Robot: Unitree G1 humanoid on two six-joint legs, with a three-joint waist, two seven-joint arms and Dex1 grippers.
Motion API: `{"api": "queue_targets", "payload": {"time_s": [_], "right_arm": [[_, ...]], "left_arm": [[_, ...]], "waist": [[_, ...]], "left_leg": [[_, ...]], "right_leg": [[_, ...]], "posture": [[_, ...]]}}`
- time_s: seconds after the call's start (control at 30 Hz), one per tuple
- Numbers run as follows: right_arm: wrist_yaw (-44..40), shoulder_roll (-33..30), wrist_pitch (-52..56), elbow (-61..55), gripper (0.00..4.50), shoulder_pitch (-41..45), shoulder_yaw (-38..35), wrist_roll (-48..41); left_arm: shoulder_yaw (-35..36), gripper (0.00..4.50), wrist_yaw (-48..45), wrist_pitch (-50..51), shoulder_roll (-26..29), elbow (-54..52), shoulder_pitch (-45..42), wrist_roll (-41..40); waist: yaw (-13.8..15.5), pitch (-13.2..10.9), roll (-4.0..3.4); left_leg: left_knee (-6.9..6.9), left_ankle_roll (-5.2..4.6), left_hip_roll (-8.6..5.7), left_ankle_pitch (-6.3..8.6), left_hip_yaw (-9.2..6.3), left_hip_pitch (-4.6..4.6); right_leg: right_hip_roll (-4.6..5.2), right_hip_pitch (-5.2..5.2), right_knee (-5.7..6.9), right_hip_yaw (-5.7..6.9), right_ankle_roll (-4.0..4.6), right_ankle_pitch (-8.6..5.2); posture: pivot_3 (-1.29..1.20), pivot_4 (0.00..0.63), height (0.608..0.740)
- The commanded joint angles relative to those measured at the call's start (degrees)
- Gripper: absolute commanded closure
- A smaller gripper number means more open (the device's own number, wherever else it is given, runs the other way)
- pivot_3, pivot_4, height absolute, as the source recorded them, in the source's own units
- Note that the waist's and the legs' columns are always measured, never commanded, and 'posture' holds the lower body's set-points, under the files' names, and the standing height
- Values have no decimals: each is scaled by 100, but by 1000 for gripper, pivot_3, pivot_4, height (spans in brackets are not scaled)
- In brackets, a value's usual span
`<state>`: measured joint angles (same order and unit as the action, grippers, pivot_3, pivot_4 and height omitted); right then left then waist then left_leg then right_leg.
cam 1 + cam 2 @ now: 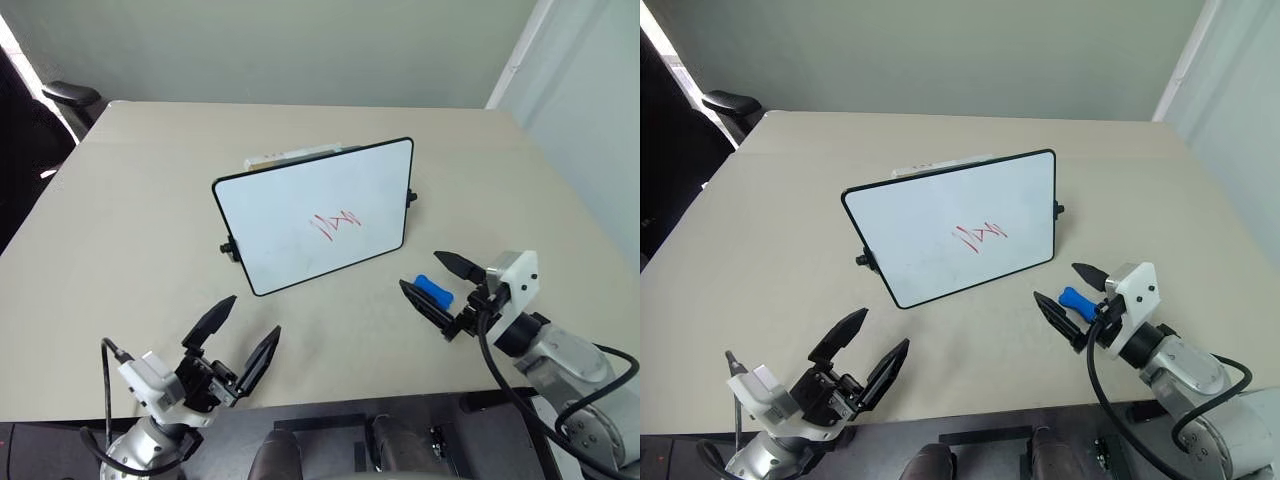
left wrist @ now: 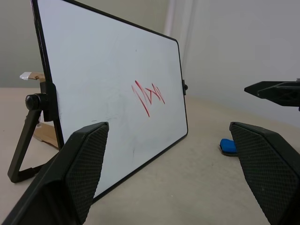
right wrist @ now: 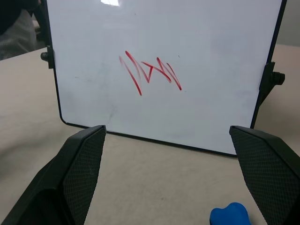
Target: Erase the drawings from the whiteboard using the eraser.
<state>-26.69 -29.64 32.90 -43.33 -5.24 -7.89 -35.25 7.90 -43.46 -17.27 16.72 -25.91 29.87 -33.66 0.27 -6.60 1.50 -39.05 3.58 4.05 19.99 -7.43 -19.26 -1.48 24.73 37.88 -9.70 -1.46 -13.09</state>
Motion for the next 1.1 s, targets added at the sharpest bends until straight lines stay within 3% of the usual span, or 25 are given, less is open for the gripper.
{"api": "queue_targets", "payload": {"time_s": [0.03,0.33,0.67,1.1], "right_arm": [[64,-24,-35,-200,43,25,-67,-40],[226,-46,221,-37,43,145,-111,-89],[-41,-772,1155,264,43,348,-112,-307],[-831,-1274,1169,1835,43,1268,446,203]], "left_arm": [[66,0,-25,-57,9,-134,-14,-79],[76,0,-106,-44,37,-33,-80,-117],[121,0,-46,-12,45,-52,-104,-129],[127,0,-42,-6,43,69,-184,-108]], "waist": [[0,0,0],[-1,0,0],[1,-1,0],[4,-1,0]], "left_leg": [[0,0,0,0,0,0],[0,0,0,0,0,1],[0,1,0,2,0,-1],[1,-1,0,3,0,0]], "right_leg": [[0,0,0,0,0,0],[1,0,0,0,0,0],[0,-1,1,0,0,-2],[0,0,1,0,-1,-2]], "posture": [[0,150,740],[0,150,740],[0,150,740],[0,150,740]]}}
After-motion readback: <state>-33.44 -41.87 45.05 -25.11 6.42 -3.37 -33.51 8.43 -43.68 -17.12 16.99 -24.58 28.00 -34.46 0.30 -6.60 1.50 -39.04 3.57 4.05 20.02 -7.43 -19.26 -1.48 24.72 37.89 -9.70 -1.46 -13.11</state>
